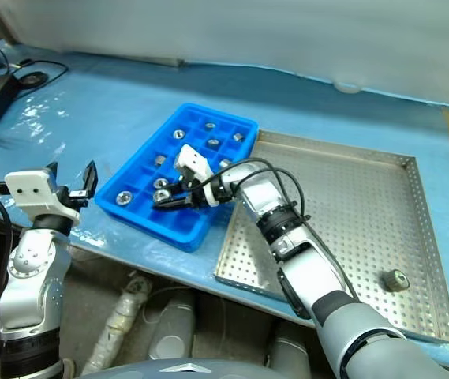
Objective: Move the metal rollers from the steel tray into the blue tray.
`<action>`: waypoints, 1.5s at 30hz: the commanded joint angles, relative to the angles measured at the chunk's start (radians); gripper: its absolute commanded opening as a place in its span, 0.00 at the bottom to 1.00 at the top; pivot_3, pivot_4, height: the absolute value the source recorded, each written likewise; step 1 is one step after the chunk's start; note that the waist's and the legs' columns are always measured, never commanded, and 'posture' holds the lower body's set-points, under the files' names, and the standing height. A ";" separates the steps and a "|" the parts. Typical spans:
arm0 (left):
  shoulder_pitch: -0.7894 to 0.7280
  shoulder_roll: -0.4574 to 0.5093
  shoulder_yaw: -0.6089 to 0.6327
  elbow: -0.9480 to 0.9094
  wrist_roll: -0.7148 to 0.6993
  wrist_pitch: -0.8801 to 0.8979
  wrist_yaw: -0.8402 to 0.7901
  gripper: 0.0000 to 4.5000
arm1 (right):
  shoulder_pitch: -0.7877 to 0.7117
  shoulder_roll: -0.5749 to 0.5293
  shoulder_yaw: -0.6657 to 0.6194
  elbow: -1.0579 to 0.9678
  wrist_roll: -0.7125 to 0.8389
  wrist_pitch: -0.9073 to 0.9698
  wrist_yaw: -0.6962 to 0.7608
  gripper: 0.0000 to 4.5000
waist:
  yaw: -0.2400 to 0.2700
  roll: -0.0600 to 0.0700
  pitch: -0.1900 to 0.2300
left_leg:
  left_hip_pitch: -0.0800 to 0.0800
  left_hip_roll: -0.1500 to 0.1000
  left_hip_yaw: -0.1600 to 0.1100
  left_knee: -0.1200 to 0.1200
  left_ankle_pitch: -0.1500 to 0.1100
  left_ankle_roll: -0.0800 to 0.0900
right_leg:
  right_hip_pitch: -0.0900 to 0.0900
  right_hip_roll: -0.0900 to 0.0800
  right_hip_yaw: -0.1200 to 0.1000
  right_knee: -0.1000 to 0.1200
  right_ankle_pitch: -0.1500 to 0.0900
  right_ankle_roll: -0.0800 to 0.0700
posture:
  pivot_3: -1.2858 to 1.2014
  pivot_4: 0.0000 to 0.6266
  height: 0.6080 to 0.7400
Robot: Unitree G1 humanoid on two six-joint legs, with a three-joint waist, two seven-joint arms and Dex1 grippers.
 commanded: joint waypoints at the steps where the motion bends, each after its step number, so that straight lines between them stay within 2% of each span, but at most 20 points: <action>1: 0.011 0.005 0.004 -0.049 0.007 -0.003 0.005 0.81 | -0.020 0.009 -0.019 0.022 -0.015 -0.030 -0.005 0.36 | 0.020 0.000 0.000 | 0.000 0.000 0.000 0.000 0.000 0.000 | 0.000 0.000 0.000 0.000 -0.001 0.001 | 0.75 0.24 1.00; 7: -0.066 0.018 -0.042 -0.002 -0.022 0.000 -0.051 0.81 | -0.002 -0.027 -0.046 0.016 -0.030 -0.045 -0.020 0.80 | 0.054 0.001 0.000 | 0.000 0.000 0.000 0.000 0.000 0.000 | 0.000 0.001 0.002 0.001 -0.001 0.003 | 0.72 0.24 1.00; 13: -0.216 0.039 -0.136 0.118 -0.068 -0.015 -0.199 0.81 | 0.056 -0.131 -0.173 -0.139 0.049 0.037 -0.049 0.80 | 0.048 0.001 0.000 | 0.001 -0.001 0.000 0.001 0.002 -0.003 | 0.001 0.003 0.006 0.003 -0.001 0.003 | 0.67 0.24 1.00; 16: -0.287 0.021 -0.188 0.175 -0.107 -0.027 -0.283 0.81 | 0.128 -0.216 -0.228 -0.269 0.079 0.101 -0.062 0.80 | 0.025 0.000 0.000 | 0.003 -0.001 0.000 0.002 0.003 -0.005 | 0.000 0.006 0.009 0.003 0.004 -0.003 | 0.61 0.24 1.00; 20: -0.359 0.003 -0.258 0.261 -0.124 -0.042 -0.380 0.81 | 0.228 -0.332 -0.294 -0.440 0.119 0.201 -0.089 0.80 | -0.026 0.000 0.000 | 0.002 -0.001 0.000 0.002 0.005 -0.007 | 0.000 0.007 0.009 0.002 0.005 -0.004 | 0.56 0.24 1.00; 26: -0.470 -0.046 -0.331 0.411 -0.151 -0.086 -0.519 0.81 | 0.419 -0.504 -0.425 -0.659 0.160 0.335 -0.181 0.80 | -0.141 0.000 0.000 | 0.002 -0.001 0.002 0.002 0.006 -0.010 | 0.000 0.008 0.011 0.001 0.004 -0.004 | 0.50 0.24 1.00; 29: -0.518 -0.064 -0.373 0.495 -0.135 -0.123 -0.580 0.81 | 0.535 -0.567 -0.495 -0.764 0.182 0.393 -0.226 0.80 | -0.181 0.000 0.000 | 0.004 -0.001 0.003 0.001 0.006 -0.010 | 0.000 0.008 0.013 0.000 0.004 -0.004 | 0.47 0.24 1.00; 34: -0.572 -0.107 -0.407 0.592 -0.131 -0.167 -0.635 0.81 | 0.713 -0.633 -0.619 -0.914 0.242 0.487 -0.282 0.80 | -0.231 0.001 0.000 | 0.006 -0.001 0.008 0.001 0.003 -0.004 | -0.001 0.008 0.016 -0.001 0.004 -0.004 | 0.43 0.24 1.00; 38: -0.588 -0.132 -0.424 0.642 -0.127 -0.203 -0.671 0.81 | 0.879 -0.687 -0.678 -0.952 0.220 0.524 -0.328 0.80 | -0.246 0.001 0.000 | 0.009 -0.001 0.012 0.001 0.002 -0.002 | 0.001 0.008 0.018 -0.002 0.000 0.003 | 0.42 0.24 1.00; 45: -0.607 -0.150 -0.426 0.690 -0.118 -0.229 -0.702 0.81 | 1.031 -0.707 -0.801 -0.969 0.271 0.572 -0.361 0.80 | -0.261 0.000 0.000 | 0.011 -0.001 0.017 0.002 0.000 0.001 | 0.001 0.006 0.020 -0.004 0.000 0.005 | 0.40 0.24 1.00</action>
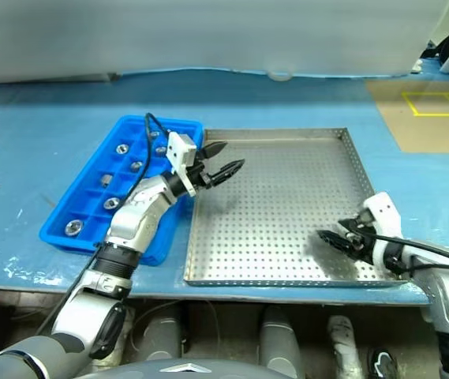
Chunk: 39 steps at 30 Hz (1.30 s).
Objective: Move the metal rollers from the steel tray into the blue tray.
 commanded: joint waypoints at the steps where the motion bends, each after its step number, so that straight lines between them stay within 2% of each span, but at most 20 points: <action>1: -0.028 -0.004 -0.003 0.007 0.008 -0.037 -0.019 0.81 | 0.039 -0.020 -0.076 -0.039 0.036 0.014 -0.009 0.80 | 0.000 0.000 0.000 | 0.000 0.000 0.000 0.000 0.000 0.000 | 0.000 0.000 0.000 0.000 0.000 0.000 | 0.39 0.24 1.00; 9: -0.029 -0.013 -0.006 0.021 0.023 -0.054 -0.029 0.81 | 0.033 0.006 -0.015 0.038 -0.001 -0.013 -0.081 0.80 | -0.019 0.000 0.000 | -0.001 0.000 0.001 0.000 -0.001 0.001 | 0.000 0.000 0.000 -0.002 0.000 0.000 | 0.39 0.24 1.00; 12: -0.028 -0.009 -0.001 0.024 0.028 -0.058 -0.025 0.81 | 0.023 0.006 0.008 0.069 -0.015 -0.032 -0.093 0.67 | -0.020 -0.001 -0.001 | 0.000 0.000 0.001 0.000 -0.001 0.001 | 0.000 0.000 0.000 -0.002 0.000 0.001 | 0.40 0.24 1.00; 16: -0.026 -0.003 0.012 0.020 0.032 -0.064 -0.010 0.81 | -0.011 -0.010 0.035 0.077 -0.010 -0.035 -0.082 0.38 | -0.019 -0.003 -0.001 | 0.000 0.000 0.001 0.000 -0.001 0.002 | 0.001 0.000 0.000 -0.003 0.000 0.001 | 0.41 0.24 1.00; 20: -0.022 0.011 0.032 0.003 0.045 -0.072 0.036 0.81 | -0.109 -0.019 0.077 0.031 0.038 -0.027 -0.044 0.38 | -0.020 -0.003 -0.001 | 0.000 0.000 0.001 0.000 -0.001 0.002 | 0.001 0.000 0.000 -0.003 0.000 0.001 | 0.42 0.24 1.00; 26: -0.026 0.041 0.118 -0.003 0.075 -0.058 0.204 0.81 | -0.403 0.092 0.175 -0.005 0.174 -0.001 -0.015 0.38 | -0.016 -0.002 -0.002 | 0.002 0.001 0.001 0.000 -0.001 0.001 | -0.002 0.000 0.000 0.003 0.001 0.001 | 0.47 0.24 1.00; 30: 0.030 0.079 0.170 -0.065 0.122 -0.021 0.350 0.81 | -0.602 0.189 0.384 0.079 0.118 -0.050 0.021 0.38 | 0.007 -0.002 -0.002 | 0.002 0.001 0.000 0.000 0.000 0.000 | 0.000 0.000 -0.001 0.002 0.005 -0.007 | 0.52 0.24 1.00; 39: 0.216 0.123 0.225 -0.325 0.140 0.074 0.480 0.81 | -0.842 0.385 0.634 0.330 0.020 -0.201 0.149 0.38 | 0.079 -0.002 -0.002 | -0.006 0.002 -0.002 -0.001 0.000 0.000 | -0.005 -0.001 -0.005 0.002 0.005 -0.009 | 0.61 0.24 1.00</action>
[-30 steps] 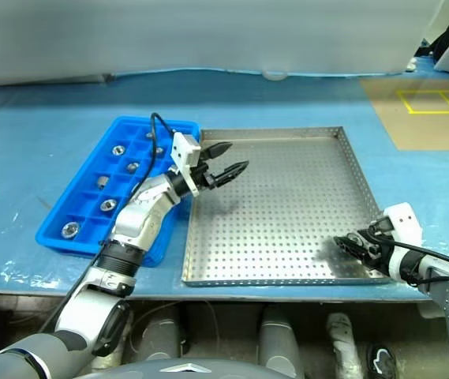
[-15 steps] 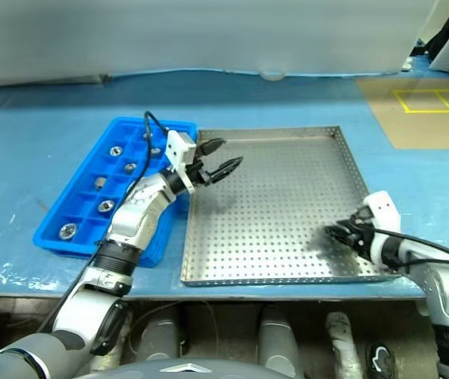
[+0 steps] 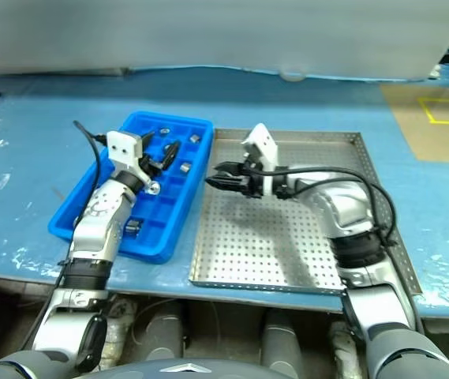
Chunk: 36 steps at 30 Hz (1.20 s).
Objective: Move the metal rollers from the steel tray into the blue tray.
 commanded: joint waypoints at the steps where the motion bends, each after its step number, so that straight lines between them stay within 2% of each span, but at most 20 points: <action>1: 0.052 0.013 0.022 -0.149 0.006 0.037 0.049 0.81 | -0.057 0.051 0.062 0.084 -0.053 -0.090 0.050 0.38 | 0.018 0.000 0.000 | -0.001 0.000 -0.001 0.000 0.000 0.000 | 0.000 0.000 -0.001 0.000 0.000 0.000 | 0.63 0.24 1.00; 7: 0.182 0.026 0.047 -0.309 0.016 0.106 0.111 0.81 | -0.125 0.143 0.140 0.298 -0.163 -0.223 0.093 0.38 | 0.051 -0.001 0.000 | -0.001 0.000 -0.004 0.000 0.001 -0.001 | 0.000 0.000 -0.002 0.001 0.000 0.000 | 0.67 0.24 1.00; 15: 0.247 0.037 0.062 -0.400 0.015 0.157 0.148 0.81 | -0.204 0.272 0.103 0.540 -0.242 -0.349 0.048 0.38 | 0.087 -0.001 0.000 | -0.004 0.000 -0.012 -0.001 0.002 -0.004 | 0.000 0.001 -0.007 0.001 0.000 0.000 | 0.70 0.24 1.00; 28: 0.214 0.058 0.059 -0.361 0.002 0.156 0.133 0.81 | -0.140 0.242 0.103 0.496 -0.275 -0.328 0.123 0.38 | 0.127 -0.001 0.000 | -0.004 0.000 -0.014 -0.001 0.002 -0.005 | 0.001 0.002 -0.007 0.002 0.000 0.000 | 0.68 0.24 1.00; 30: 0.197 0.056 0.050 -0.346 0.001 0.150 0.124 0.81 | -0.129 0.235 0.096 0.488 -0.281 -0.334 0.113 0.54 | 0.127 -0.001 0.000 | -0.004 0.000 -0.014 -0.001 0.003 -0.005 | 0.001 0.002 -0.007 0.002 0.000 0.000 | 0.67 0.24 1.00; 31: 0.190 0.055 0.046 -0.340 0.000 0.148 0.121 0.81 | -0.125 0.232 0.094 0.484 -0.284 -0.338 0.111 0.58 | 0.126 0.000 0.000 | -0.004 0.000 -0.014 -0.001 0.003 -0.005 | 0.001 0.002 -0.007 0.002 0.000 0.000 | 0.67 0.24 1.00; 35: 0.145 0.048 0.023 -0.300 -0.025 0.131 0.069 0.81 | -0.114 0.223 0.046 0.453 -0.266 -0.343 0.072 0.88 | 0.122 -0.001 0.000 | -0.004 0.000 -0.014 -0.001 0.003 -0.006 | 0.001 0.003 -0.007 0.002 0.000 0.000 | 0.65 0.24 1.00; 36: 0.123 0.047 0.006 -0.279 -0.040 0.124 0.032 0.81 | -0.105 0.211 0.009 0.426 -0.246 -0.343 0.058 0.88 | 0.122 0.000 0.000 | -0.004 0.000 -0.014 0.000 0.003 -0.006 | 0.001 0.003 -0.007 0.002 0.000 0.000 | 0.62 0.24 1.00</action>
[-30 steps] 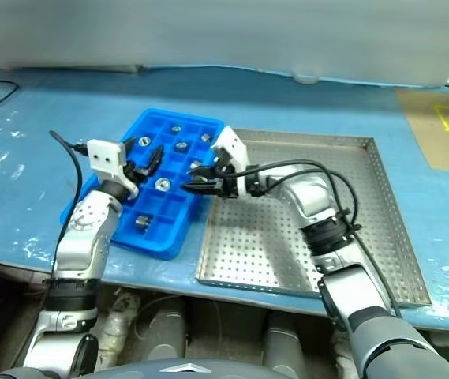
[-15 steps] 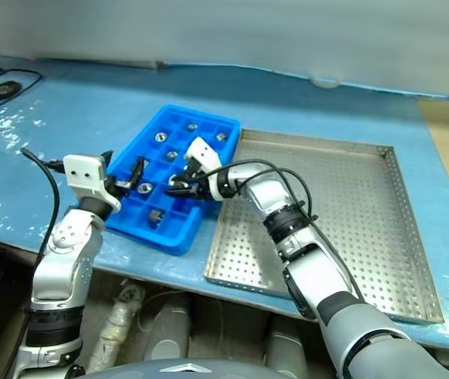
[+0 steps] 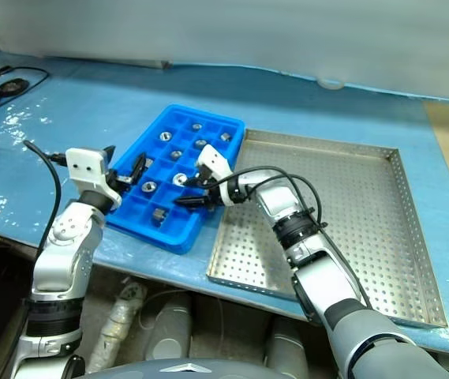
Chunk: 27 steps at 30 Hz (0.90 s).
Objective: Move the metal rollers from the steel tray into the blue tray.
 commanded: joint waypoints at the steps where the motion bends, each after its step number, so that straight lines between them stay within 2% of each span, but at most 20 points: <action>1: -0.069 -0.002 -0.039 0.042 -0.049 -0.042 -0.098 0.81 | 0.018 -0.031 -0.120 -0.103 0.053 -0.013 -0.043 0.88 | 0.001 0.000 0.000 | 0.000 0.000 0.000 0.000 0.000 0.000 | 0.000 0.000 0.000 0.000 0.000 0.000 | 0.61 0.24 1.00; 5: -0.126 -0.012 -0.068 0.114 -0.082 -0.067 -0.186 0.81 | 0.063 -0.079 -0.191 -0.160 0.060 -0.013 -0.090 0.88 | -0.020 0.000 0.000 | 0.000 -0.001 0.000 0.002 0.000 0.000 | 0.001 -0.001 0.000 0.000 0.000 0.000 | 0.59 0.24 1.00; 8: -0.188 -0.035 -0.106 0.217 -0.098 -0.104 -0.270 0.81 | 0.147 -0.157 -0.246 -0.236 0.051 0.001 -0.134 0.88 | -0.037 0.000 0.000 | 0.002 -0.001 0.000 0.001 0.001 -0.001 | 0.003 -0.001 0.001 0.000 0.000 0.000 | 0.55 0.24 1.00; 14: -0.254 -0.070 -0.154 0.340 -0.122 -0.150 -0.402 0.81 | 0.298 -0.255 -0.321 -0.407 0.085 0.065 -0.179 0.88 | -0.103 0.000 0.000 | 0.002 -0.001 0.002 0.001 0.003 -0.004 | 0.001 0.000 0.003 0.000 0.000 0.000 | 0.49 0.24 1.00; 17: -0.268 -0.074 -0.169 0.395 -0.133 -0.173 -0.473 0.81 | 0.343 -0.264 -0.363 -0.467 0.112 0.091 -0.213 0.88 | -0.144 0.000 0.000 | 0.004 -0.001 0.003 0.001 0.003 -0.004 | 0.002 0.001 0.005 0.000 0.000 0.000 | 0.47 0.24 1.00; 20: -0.268 -0.065 -0.193 0.439 -0.120 -0.209 -0.542 0.81 | 0.372 -0.263 -0.388 -0.502 0.140 0.110 -0.233 0.88 | -0.164 0.000 0.000 | 0.007 -0.001 0.006 0.000 0.001 0.000 | 0.002 0.001 0.007 0.000 0.000 0.000 | 0.47 0.24 1.00; 22: -0.266 -0.067 -0.198 0.451 -0.128 -0.214 -0.572 0.94 | 0.391 -0.261 -0.400 -0.527 0.161 0.122 -0.241 1.00 | -0.169 0.000 0.000 | 0.008 -0.001 0.007 0.000 0.000 0.000 | 0.002 0.001 0.008 0.000 0.000 0.000 | 0.47 0.24 1.00; 23: -0.265 -0.067 -0.199 0.456 -0.126 -0.216 -0.578 0.99 | 0.396 -0.262 -0.402 -0.537 0.167 0.126 -0.246 1.00 | -0.172 0.000 0.000 | 0.008 -0.001 0.008 0.000 0.000 0.000 | 0.002 0.001 0.008 0.000 0.000 0.000 | 0.47 0.24 1.00; 27: -0.267 -0.066 -0.213 0.480 -0.096 -0.220 -0.580 0.99 | 0.402 -0.273 -0.393 -0.532 0.165 0.124 -0.264 1.00 | -0.179 0.000 0.000 | 0.009 -0.001 0.009 0.000 0.000 0.001 | 0.003 0.001 0.009 0.000 0.001 0.000 | 0.46 0.24 1.00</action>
